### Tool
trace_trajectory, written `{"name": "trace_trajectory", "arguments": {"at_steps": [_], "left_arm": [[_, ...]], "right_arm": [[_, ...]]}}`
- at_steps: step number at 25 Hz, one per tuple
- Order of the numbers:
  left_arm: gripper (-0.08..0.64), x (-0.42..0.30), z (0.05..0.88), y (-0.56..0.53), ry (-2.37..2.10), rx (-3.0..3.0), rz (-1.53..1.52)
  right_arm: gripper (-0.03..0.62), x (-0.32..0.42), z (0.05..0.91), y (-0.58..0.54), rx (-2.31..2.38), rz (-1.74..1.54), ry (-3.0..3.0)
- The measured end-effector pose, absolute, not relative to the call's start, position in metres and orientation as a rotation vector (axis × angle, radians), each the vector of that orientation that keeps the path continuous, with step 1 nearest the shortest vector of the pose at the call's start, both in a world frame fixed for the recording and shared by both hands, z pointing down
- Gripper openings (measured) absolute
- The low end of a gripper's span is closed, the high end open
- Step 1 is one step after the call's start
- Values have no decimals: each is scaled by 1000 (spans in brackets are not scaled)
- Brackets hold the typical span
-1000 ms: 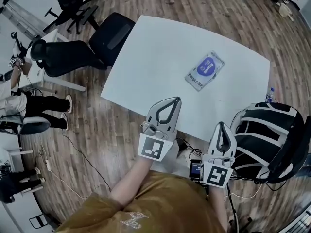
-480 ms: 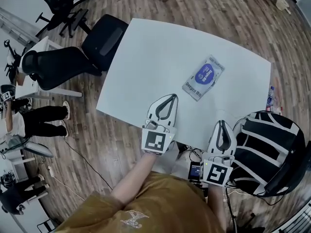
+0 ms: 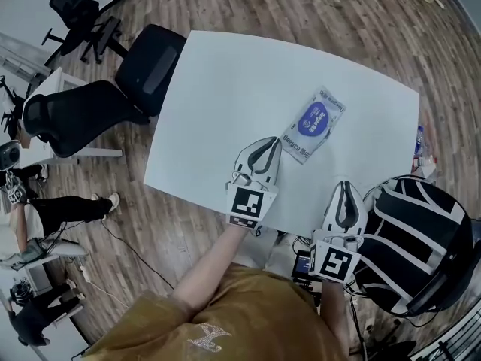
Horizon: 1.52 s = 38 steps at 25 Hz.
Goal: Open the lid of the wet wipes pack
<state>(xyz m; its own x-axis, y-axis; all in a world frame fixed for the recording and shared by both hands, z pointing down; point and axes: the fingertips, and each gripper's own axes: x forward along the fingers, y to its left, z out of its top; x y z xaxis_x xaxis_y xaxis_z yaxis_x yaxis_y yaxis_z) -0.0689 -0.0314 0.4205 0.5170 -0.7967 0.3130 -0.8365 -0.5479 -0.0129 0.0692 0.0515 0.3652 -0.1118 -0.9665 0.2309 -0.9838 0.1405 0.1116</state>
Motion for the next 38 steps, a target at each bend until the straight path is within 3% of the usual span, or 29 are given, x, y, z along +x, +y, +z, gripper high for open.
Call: {"name": "trace_trajectory", "arguments": {"at_steps": [20,33,38], "left_arm": [[2,-68,419,-35,-1371,2681,430],[2,-92,513,-41,-1228,2288,710],[3,-83,532,-39,-1097,2189,689]], "right_arm": [[8,79,341,34,1974,62,-2226],[8,79,373,17,1881,185,-2302],[8,78,382,15,1860,212,-2283]]}}
